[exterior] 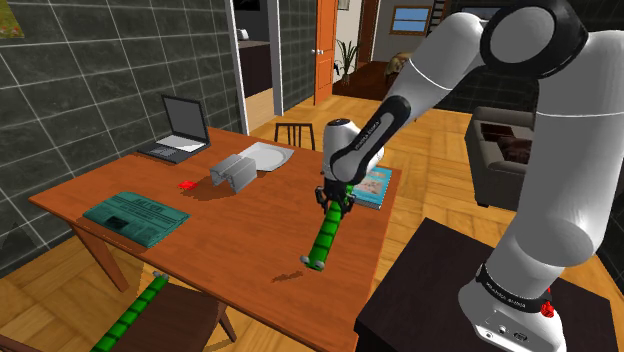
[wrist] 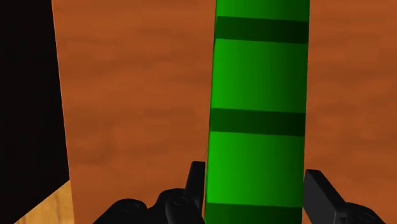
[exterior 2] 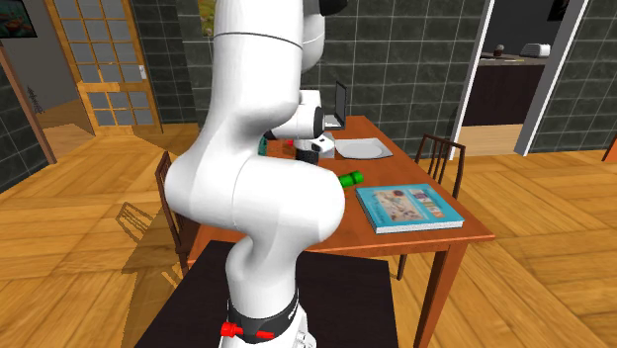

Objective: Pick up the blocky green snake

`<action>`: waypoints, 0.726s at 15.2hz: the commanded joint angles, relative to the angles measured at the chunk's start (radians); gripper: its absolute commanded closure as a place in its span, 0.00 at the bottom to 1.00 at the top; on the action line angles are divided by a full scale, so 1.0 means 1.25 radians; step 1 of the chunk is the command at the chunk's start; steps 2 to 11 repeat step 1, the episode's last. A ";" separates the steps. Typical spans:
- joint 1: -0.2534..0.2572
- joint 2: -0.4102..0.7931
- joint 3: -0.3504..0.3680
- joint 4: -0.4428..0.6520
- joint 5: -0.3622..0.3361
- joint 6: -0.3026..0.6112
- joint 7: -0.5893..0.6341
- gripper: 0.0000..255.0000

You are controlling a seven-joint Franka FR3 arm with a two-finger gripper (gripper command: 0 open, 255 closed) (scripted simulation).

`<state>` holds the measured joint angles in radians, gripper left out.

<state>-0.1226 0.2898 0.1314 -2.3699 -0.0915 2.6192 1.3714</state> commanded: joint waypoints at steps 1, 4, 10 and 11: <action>0.000 -0.006 0.001 -0.002 0.002 -0.004 -0.001 1.00; 0.000 -0.006 0.001 -0.002 0.002 -0.004 -0.001 1.00; 0.000 -0.006 0.001 -0.002 0.002 -0.004 -0.001 1.00; 0.000 -0.006 0.001 -0.002 0.002 -0.004 -0.001 1.00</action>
